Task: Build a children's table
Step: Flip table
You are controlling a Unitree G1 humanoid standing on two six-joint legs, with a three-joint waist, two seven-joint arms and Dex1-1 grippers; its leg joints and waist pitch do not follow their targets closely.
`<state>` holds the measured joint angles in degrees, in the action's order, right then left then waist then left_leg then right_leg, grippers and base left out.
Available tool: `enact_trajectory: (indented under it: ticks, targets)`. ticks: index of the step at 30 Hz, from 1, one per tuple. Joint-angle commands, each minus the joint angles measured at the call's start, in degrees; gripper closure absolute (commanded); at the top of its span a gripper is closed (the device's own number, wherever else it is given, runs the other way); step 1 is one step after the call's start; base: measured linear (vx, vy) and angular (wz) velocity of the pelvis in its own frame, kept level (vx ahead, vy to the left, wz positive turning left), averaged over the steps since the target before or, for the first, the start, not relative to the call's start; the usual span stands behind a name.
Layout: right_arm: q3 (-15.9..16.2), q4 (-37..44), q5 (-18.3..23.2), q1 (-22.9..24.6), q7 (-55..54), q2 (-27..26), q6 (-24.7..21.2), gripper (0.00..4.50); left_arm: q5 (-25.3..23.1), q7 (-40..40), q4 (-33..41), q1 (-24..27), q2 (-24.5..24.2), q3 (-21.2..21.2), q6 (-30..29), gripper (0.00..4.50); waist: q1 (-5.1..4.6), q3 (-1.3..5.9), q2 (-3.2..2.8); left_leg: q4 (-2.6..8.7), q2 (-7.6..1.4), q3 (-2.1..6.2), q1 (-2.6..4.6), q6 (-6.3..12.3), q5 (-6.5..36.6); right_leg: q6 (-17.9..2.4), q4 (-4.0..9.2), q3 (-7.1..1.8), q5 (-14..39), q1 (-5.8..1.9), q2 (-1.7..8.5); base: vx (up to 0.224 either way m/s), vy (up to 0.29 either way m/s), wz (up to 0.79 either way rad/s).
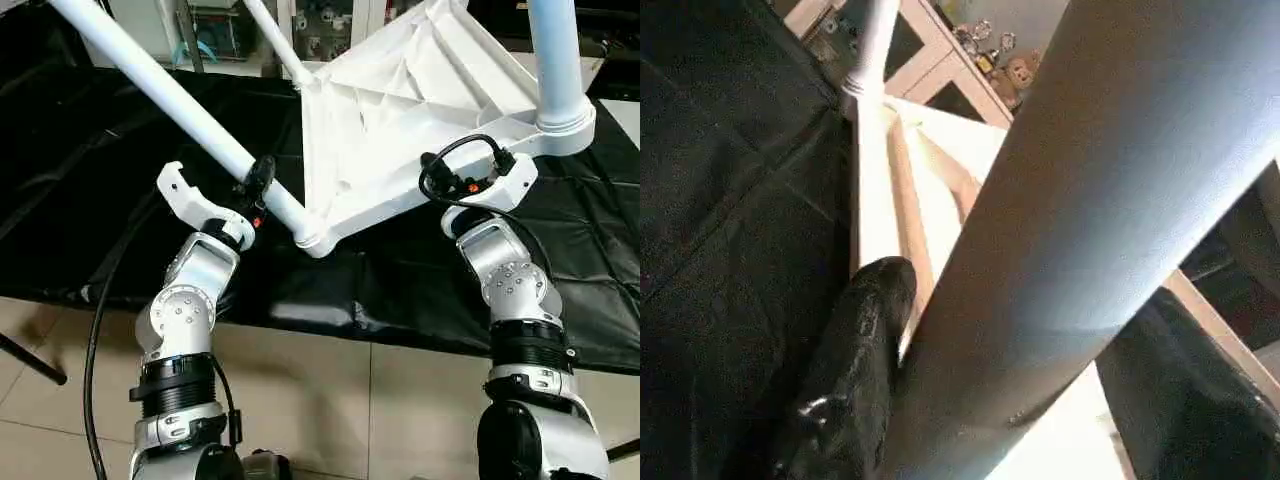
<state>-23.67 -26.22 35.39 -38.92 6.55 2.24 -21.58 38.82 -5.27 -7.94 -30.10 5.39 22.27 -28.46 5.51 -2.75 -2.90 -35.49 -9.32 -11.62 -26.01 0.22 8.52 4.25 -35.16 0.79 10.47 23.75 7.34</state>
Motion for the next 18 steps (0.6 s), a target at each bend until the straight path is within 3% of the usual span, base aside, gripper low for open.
enact_trajectory:
  ticks: [1,4,5,8,13,18]
  targets:
    - [0.6,4.9,-6.1,-1.9,-1.9,4.2,5.2,2.30,-2.0,1.9,-1.0,-0.8,-1.0,0.8,2.1,1.10,-0.16,5.24,1.28,3.95,-2.31,0.97,3.49,1.88,6.7,-9.9,3.17,0.21,2.2,-1.86,-0.22,0.000,0.000,0.00]
    - [1.6,6.3,-8.5,-2.3,-2.7,6.5,5.9,2.30,-4.1,3.4,-2.3,-1.5,-2.0,1.0,4.3,0.97,-0.16,5.17,1.20,4.22,-2.30,1.01,3.52,0.31,8.2,-8.5,3.43,0.23,4.2,-1.70,-0.27,0.000,0.000,0.00]
    - [1.9,6.9,-9.1,-2.6,-3.1,7.2,5.7,2.30,-4.9,4.0,-2.8,-1.7,-2.4,1.1,5.4,0.85,-0.02,5.08,1.08,4.35,-2.33,1.01,3.83,-0.94,10.0,-7.6,3.71,0.16,5.4,-1.45,-0.39,0.000,0.000,0.00]
    - [3.3,8.1,-12.1,-3.5,-4.1,10.3,5.8,2.32,-6.9,5.3,-4.1,-2.5,-3.8,1.5,8.9,0.85,-0.05,5.05,1.15,4.59,-2.29,1.24,3.69,-2.21,11.4,-6.3,3.77,0.23,6.4,-1.59,-0.39,0.000,0.000,0.00]
    - [4.8,8.9,-14.1,-4.6,-5.2,13.1,4.8,2.39,-8.9,6.7,-5.2,-2.9,-5.0,2.0,11.3,0.85,-0.06,5.14,1.53,4.34,-2.09,1.19,3.47,-2.38,10.6,-5.4,3.70,0.21,5.7,-1.67,-0.36,0.000,0.000,0.00]
    - [6.1,9.7,-16.1,-5.3,-6.6,14.9,3.0,2.52,-10.5,8.6,-6.6,-2.5,-5.9,2.2,12.3,0.85,-0.14,5.20,1.63,4.09,-1.99,1.06,3.33,-1.35,9.4,-6.1,3.60,0.19,5.0,-1.63,-0.35,0.000,0.000,0.00]
